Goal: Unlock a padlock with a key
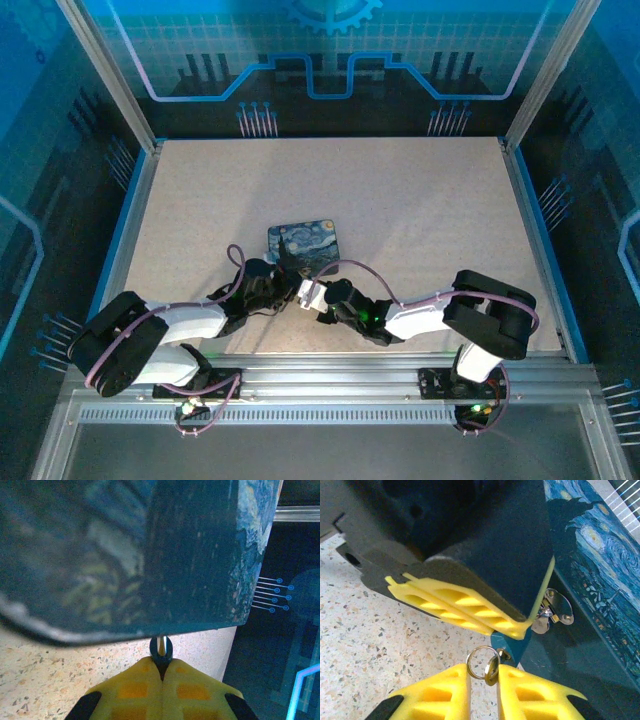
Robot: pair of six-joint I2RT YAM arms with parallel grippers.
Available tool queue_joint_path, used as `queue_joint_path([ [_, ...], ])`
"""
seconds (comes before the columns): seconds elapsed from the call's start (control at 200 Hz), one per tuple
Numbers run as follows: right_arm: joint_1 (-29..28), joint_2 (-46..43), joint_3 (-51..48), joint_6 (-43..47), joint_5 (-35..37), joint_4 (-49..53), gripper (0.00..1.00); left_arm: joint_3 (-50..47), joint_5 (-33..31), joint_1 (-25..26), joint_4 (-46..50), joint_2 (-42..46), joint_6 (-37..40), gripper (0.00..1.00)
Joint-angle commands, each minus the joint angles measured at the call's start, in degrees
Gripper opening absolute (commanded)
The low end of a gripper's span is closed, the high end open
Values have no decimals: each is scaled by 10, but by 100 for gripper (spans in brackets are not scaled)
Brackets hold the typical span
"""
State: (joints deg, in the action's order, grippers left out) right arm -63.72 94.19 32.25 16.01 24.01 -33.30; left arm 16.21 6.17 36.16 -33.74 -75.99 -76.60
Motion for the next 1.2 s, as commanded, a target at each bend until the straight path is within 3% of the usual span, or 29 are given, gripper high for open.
queue_joint_path([
  [0.0, -6, 12, 14, -18, 8, -33, 15, -5, 15, 3, -11, 16, -7, 0],
  [0.31, -4, 14, 16, -41, 15, -36, 0, -6, 15, 4, -11, 16, -8, 0],
  [0.785, 3, 13, 7, -91, 12, -53, 0, -7, 14, 4, -11, 19, -8, 0],
  [1.196, 34, 15, -1, -241, -37, -84, 0, -11, 12, 4, -8, 19, -7, 0],
])
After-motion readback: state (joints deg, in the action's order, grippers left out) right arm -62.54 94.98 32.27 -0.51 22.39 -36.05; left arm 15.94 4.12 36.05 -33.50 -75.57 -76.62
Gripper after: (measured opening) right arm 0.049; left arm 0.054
